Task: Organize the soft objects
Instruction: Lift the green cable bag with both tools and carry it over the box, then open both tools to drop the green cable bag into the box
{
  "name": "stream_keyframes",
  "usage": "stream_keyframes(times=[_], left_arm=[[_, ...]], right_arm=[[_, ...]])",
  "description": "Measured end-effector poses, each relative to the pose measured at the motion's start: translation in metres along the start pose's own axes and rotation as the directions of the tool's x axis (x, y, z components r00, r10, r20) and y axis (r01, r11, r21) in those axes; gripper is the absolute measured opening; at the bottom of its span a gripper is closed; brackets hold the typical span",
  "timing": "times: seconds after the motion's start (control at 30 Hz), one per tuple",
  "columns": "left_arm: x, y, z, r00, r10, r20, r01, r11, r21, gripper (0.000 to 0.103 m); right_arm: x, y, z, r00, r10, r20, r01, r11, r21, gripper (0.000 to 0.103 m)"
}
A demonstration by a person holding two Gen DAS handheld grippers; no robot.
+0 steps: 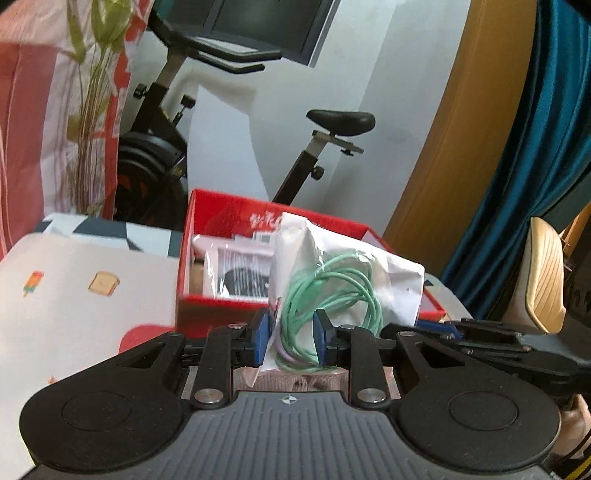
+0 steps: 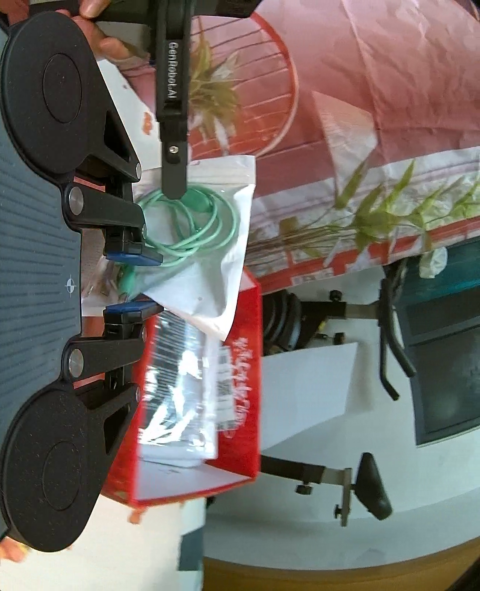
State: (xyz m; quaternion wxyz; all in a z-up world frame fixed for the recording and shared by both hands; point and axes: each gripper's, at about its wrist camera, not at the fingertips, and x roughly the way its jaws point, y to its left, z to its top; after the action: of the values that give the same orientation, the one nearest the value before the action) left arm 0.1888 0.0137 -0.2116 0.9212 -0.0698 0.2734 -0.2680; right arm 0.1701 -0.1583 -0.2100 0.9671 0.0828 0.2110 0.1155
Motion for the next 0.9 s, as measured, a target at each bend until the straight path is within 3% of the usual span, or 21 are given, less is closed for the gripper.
stream_keyframes(times=[0.4,0.67,0.9], left_arm=[[0.025,0.003,0.030,0.998,-0.023,0.061,0.022,0.999,0.026,0.027],[0.061,0.014,0.039,1.000,-0.006,-0.008,0.006,1.000,0.026,0.027],[0.083,0.025,0.034,0.996,0.012,-0.089,-0.012,1.000,0.005,0.027]], right_arm=[[0.030,-0.016,0.036,0.998,-0.061,0.023,0.061,0.998,0.012,0.020],[0.078,-0.047,0.040,0.993,-0.076,-0.095,0.086,0.990,0.113,0.021],[0.087,-0.053,0.030,0.984,-0.120,-0.128,0.136,0.983,0.124,0.026]])
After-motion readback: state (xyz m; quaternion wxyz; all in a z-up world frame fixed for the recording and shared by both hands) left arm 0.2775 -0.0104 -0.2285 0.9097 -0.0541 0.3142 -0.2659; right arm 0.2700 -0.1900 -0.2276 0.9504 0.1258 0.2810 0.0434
